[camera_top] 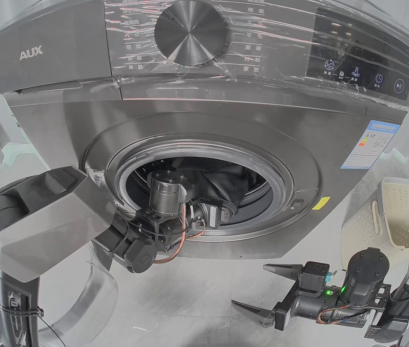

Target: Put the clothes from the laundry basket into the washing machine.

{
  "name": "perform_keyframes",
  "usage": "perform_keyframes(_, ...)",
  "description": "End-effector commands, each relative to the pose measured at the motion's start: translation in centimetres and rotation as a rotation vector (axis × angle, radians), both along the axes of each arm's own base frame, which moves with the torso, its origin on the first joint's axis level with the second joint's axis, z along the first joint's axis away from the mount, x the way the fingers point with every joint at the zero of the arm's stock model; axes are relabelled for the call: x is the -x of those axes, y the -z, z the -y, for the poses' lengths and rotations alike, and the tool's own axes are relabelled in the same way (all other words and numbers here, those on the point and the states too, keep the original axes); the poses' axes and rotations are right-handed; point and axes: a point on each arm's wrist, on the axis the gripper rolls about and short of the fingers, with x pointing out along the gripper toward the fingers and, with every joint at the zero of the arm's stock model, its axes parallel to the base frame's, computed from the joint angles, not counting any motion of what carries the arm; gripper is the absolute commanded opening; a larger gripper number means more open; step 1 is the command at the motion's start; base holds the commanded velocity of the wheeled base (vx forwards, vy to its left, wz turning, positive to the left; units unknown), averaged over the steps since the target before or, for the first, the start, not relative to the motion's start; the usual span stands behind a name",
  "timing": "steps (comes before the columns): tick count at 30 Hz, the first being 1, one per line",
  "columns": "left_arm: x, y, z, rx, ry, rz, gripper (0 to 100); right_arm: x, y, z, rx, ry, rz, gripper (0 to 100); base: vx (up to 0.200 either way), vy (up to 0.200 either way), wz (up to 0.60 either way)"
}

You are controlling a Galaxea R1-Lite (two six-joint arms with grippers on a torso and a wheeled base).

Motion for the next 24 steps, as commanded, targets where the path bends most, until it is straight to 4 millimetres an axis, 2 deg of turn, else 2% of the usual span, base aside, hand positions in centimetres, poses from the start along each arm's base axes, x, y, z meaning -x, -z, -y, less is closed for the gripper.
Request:
perform_keyframes(1,2.4,-2.0,0.0,-0.010,0.055,0.021,100,0.0,0.0,0.0,-0.001,-0.001,0.000,100,0.000,0.000,0.00)
perform_keyframes(7,1.1,-2.3,0.5,0.025,0.047,0.080,100,0.0,-0.1,0.0,-0.002,-0.002,0.003,100,0.000,0.000,0.00)
perform_keyframes(10,0.0,-1.4,0.9,0.031,0.033,0.098,100,0.0,-0.1,0.0,-0.003,-0.002,0.004,100,0.000,0.000,0.00)
perform_keyframes(11,-0.1,-0.9,1.0,0.027,0.034,0.095,0,0.0,-0.1,0.0,-0.003,-0.002,0.004,100,0.000,0.000,0.00)
perform_keyframes(14,-0.3,-0.4,1.1,0.024,0.034,0.090,0,0.0,-0.1,0.0,-0.004,0.000,0.005,100,0.000,0.000,0.00)
perform_keyframes(20,-2.4,0.3,2.3,0.060,0.017,0.138,0,-0.1,-0.1,0.0,-0.003,0.001,0.004,100,0.000,0.000,0.00)
perform_keyframes(24,-3.7,1.3,2.2,0.057,-0.021,0.146,0,-0.1,0.0,0.0,-0.002,0.001,0.003,100,0.000,0.000,0.00)
